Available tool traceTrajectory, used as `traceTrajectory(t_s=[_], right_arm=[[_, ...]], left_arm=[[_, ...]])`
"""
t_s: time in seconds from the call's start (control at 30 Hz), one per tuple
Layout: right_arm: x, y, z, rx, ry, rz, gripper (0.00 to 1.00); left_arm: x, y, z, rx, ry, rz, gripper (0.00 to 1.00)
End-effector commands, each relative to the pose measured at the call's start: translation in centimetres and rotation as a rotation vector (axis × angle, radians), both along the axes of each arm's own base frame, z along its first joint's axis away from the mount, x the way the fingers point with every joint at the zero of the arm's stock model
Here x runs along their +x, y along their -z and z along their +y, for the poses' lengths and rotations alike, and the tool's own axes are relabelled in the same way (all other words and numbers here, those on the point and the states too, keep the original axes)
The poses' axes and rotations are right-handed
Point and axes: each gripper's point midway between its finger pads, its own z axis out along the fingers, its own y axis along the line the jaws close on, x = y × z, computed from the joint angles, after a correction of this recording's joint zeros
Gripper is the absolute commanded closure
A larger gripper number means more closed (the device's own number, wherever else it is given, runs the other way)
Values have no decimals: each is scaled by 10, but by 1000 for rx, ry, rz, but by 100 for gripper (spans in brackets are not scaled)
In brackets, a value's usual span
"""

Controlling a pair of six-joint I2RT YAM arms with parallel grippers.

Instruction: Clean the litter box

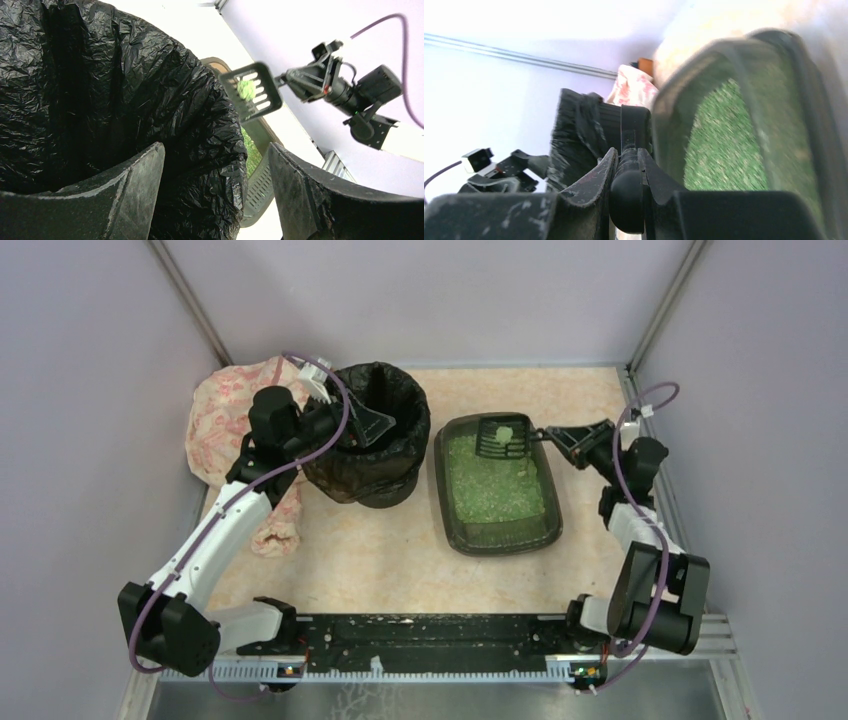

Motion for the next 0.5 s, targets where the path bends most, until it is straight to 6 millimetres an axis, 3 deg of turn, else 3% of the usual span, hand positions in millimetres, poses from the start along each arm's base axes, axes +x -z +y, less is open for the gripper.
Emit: traceTrajectory(t_s=[0.0, 0.3, 0.47], right_arm=[[16, -79, 14, -30, -31, -179, 100], [47, -158, 67, 19, -130, -294, 100], [54, -195, 113, -24, -223, -378, 100]], left_arm=[[-3, -13, 0, -18, 17, -37, 19], [-5, -19, 3, -16, 7, -59, 19], [-6, -19, 2, -17, 13, -58, 19]])
